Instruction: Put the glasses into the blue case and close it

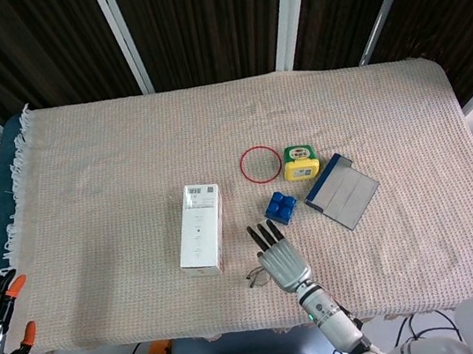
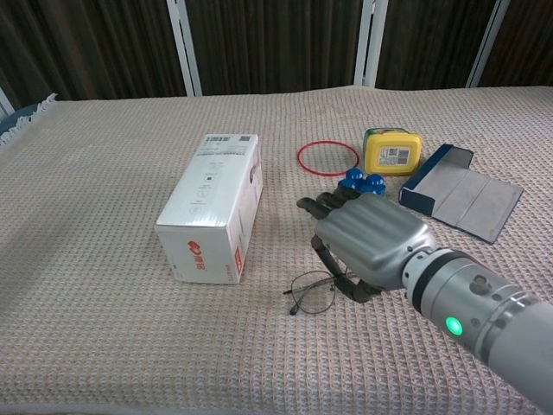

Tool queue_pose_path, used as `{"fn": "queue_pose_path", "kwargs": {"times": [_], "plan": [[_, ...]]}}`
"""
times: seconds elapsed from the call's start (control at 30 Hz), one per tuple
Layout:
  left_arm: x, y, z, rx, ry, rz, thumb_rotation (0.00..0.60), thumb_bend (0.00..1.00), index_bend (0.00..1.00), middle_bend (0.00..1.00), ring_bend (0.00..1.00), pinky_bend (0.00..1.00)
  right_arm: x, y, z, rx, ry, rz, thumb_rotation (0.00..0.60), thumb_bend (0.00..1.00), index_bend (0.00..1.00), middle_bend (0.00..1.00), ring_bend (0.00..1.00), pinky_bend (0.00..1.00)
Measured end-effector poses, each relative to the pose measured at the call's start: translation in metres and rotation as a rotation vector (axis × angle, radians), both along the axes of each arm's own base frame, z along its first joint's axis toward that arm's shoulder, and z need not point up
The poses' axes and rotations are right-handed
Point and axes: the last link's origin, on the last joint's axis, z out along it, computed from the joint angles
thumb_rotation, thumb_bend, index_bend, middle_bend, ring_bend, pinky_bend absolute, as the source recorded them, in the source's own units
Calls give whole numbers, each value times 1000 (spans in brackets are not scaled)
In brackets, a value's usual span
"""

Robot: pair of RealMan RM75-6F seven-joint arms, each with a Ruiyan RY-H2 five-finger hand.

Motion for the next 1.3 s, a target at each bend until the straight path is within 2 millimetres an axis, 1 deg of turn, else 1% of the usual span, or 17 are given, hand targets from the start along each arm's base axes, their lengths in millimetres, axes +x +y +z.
{"fn": "queue_pose_path", "kwargs": {"times": [0.23, 0.33, 0.53, 0.7, 0.77, 0.9, 1.03, 1.17, 1.3], "plan": [[0, 1, -2, -2, 7, 1, 600, 448, 0, 0, 0, 37, -8, -6, 21, -36, 22, 27, 600, 601, 724, 105, 0, 0], [0, 1, -3, -5, 12, 4, 600, 448, 0, 0, 0, 37, -16, -9, 35, -63, 43, 46, 600, 605, 725, 106, 0, 0], [1, 4, -6, -7, 25, 11, 600, 449, 0, 0, 0, 37, -44, -17, 73, -134, 125, 98, 600, 610, 727, 105, 0, 0], [1, 7, -9, -8, 36, 26, 600, 447, 0, 0, 0, 37, -76, -27, 108, -207, 193, 106, 600, 615, 731, 106, 0, 0], [1, 7, -10, -8, 36, 26, 600, 448, 0, 0, 0, 36, -86, -30, 116, -226, 208, 104, 600, 621, 732, 106, 0, 0], [1, 9, -12, -11, 45, 33, 600, 449, 0, 0, 0, 37, -98, -37, 125, -244, 231, 93, 600, 628, 734, 106, 0, 0], [1, 13, -16, -20, 58, 46, 600, 448, 0, 0, 0, 37, -120, -55, 137, -265, 253, 58, 600, 628, 735, 106, 0, 0], [0, 18, -21, -28, 74, 66, 600, 448, 0, 0, 0, 37, -146, -84, 147, -287, 310, 13, 600, 628, 736, 106, 0, 0], [0, 22, -22, -27, 77, 77, 600, 449, 0, 0, 0, 37, -160, -106, 149, -302, 375, 9, 600, 628, 736, 105, 0, 0]]}}
